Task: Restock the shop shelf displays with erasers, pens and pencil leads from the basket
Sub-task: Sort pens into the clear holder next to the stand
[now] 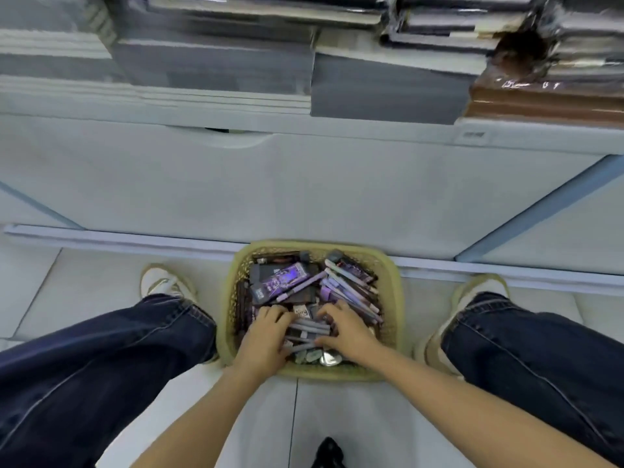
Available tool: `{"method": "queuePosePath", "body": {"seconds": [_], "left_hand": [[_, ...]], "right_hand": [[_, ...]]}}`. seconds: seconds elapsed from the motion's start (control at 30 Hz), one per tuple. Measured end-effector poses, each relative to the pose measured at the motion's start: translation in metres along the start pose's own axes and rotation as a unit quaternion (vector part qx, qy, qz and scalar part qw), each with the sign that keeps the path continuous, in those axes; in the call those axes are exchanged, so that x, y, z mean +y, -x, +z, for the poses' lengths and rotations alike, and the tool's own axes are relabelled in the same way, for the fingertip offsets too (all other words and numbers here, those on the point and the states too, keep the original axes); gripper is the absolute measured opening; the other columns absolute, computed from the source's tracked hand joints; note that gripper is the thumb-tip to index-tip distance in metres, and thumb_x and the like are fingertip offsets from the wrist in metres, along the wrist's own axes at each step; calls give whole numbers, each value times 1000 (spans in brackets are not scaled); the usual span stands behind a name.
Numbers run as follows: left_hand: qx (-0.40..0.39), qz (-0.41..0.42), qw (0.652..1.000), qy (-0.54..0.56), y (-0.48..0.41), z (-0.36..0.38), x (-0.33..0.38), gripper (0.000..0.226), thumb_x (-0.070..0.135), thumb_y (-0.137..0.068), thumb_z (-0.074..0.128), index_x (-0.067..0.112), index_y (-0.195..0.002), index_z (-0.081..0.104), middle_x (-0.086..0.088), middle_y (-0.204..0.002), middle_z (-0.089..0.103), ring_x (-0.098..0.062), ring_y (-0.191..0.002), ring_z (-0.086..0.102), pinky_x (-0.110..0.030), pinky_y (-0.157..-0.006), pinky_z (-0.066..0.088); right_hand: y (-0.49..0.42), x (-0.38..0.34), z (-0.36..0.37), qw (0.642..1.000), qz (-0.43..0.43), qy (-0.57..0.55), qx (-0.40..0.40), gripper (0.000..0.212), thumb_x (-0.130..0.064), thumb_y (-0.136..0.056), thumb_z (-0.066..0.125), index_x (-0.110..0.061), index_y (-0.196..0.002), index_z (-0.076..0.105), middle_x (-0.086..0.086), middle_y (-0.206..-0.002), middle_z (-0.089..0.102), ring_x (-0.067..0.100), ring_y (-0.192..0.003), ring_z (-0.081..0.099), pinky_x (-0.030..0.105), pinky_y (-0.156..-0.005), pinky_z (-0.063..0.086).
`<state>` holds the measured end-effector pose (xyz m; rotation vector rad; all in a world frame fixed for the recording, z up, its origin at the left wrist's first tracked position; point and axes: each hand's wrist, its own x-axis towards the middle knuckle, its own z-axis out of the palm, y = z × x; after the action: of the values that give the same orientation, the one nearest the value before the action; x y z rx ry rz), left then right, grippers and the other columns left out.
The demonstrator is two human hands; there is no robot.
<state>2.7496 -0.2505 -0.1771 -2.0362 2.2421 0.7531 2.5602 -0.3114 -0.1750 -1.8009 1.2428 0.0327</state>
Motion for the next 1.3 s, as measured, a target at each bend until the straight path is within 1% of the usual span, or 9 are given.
{"method": "queuePosePath", "body": {"seconds": [0.17,0.33,0.53,0.63,0.83,0.97,1.07,1.17,1.3], "left_hand": [[32,-10,998,55,0,4,-3,48,23,-84,71,24,-129,55,3,-125,49,-19,-116,40,-31,-97,40],[27,-20,997,63,3,4,2,46,23,-86,70,24,-129,55,1,-124,47,-19,-116,39,-30,-96,40],[5,-3,999,54,10,-2,1,43,43,-83,70,27,-122,60,5,-113,56,-18,-108,45,-29,-91,38],[-13,13,994,104,2,-13,11,47,50,-79,72,29,-119,60,8,-107,58,-13,-103,49,-31,-89,41],[-178,-54,879,438,-9,-29,44,20,27,-95,63,9,-90,56,-3,-64,61,-14,-51,54,-26,-51,45],[-109,-127,839,518,-8,-34,41,23,25,-102,47,10,-85,49,0,-58,40,-11,-42,33,-22,-41,32],[-69,-165,817,549,-11,-34,35,26,24,-104,44,10,-82,48,1,-59,35,-7,-42,28,-18,-40,27],[-60,-176,803,567,-14,-31,34,24,22,-104,44,8,-84,46,2,-58,35,-5,-41,28,-17,-39,28],[-53,-181,802,566,-20,-26,33,23,22,-104,44,9,-85,45,2,-59,33,-4,-41,28,-17,-39,28]], "right_hand": [[3,8,0,993,-15,-96,72,14,-15,-79,78,-12,-92,73,-3,-92,57,2,-70,53,17,-70,44],[12,7,3,987,18,-150,45,17,-8,-80,77,-7,-94,68,5,-85,66,-2,-54,59,12,-52,46],[12,1,-10,983,31,-176,39,11,-7,-83,74,-15,-83,67,0,-80,67,11,-67,63,26,-66,57],[9,1,-46,986,-3,-163,-23,7,-8,-83,73,-13,-87,69,4,-87,71,17,-74,70,20,-65,56],[4,-13,-80,973,-57,-208,-75,7,-10,-88,68,-14,-93,70,2,-84,74,11,-70,71,17,-60,53],[-7,8,-74,983,13,-147,110,25,-20,-92,63,-12,-116,61,5,-108,68,17,-93,65,31,-86,55],[-13,26,-61,990,92,17,106,64,-32,-83,74,-12,-136,43,8,-136,45,22,-123,48,35,-107,39],[-17,33,-39,990,95,60,89,81,-34,-74,82,-12,-138,37,10,-140,30,25,-125,44,33,-109,33],[-23,41,-33,986,79,81,126,65,-39,-75,80,-12,-123,46,7,-125,47,21,-112,48,29,-95,40]]}}
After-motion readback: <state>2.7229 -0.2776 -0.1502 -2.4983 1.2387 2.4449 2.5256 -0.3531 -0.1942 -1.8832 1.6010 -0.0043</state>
